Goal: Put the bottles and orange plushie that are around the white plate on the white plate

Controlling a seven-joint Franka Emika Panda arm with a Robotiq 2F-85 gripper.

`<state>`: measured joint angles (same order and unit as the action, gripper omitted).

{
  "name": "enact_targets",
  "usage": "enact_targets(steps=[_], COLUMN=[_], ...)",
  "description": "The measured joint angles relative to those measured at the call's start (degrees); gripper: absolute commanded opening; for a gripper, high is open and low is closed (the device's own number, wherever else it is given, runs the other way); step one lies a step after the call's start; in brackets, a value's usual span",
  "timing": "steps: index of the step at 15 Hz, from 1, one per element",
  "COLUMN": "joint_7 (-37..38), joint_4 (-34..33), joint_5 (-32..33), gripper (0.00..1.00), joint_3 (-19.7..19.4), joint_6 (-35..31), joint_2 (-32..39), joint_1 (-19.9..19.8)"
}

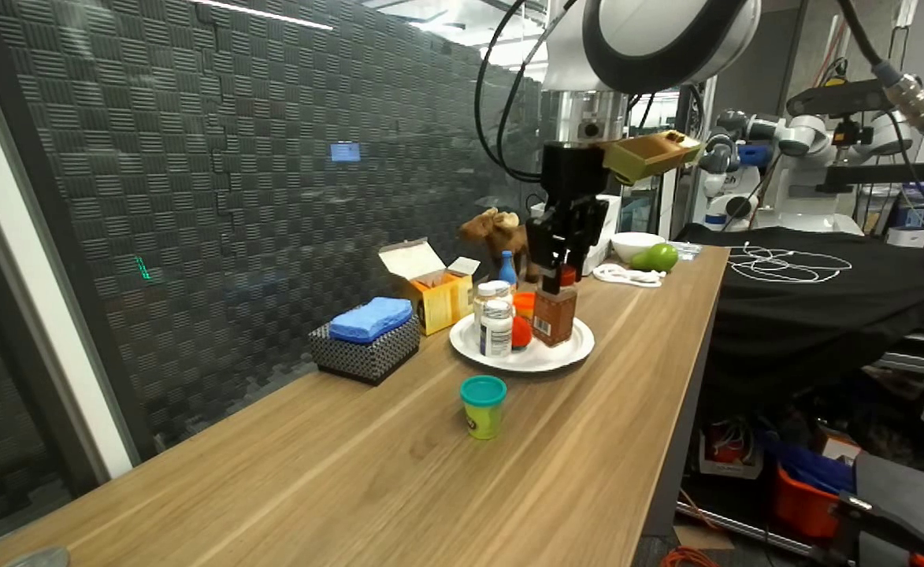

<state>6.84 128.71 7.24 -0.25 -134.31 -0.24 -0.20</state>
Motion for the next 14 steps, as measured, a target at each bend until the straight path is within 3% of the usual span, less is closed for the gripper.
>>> enact_targets(steps=[14], joint_7=[1.5], joint_4=[-3.5], joint_5=[0.2], gripper=[0.24], joint_3=[-2.3], joint_6=[-2.7], joint_2=[6.5], joint_1=[-0.7])
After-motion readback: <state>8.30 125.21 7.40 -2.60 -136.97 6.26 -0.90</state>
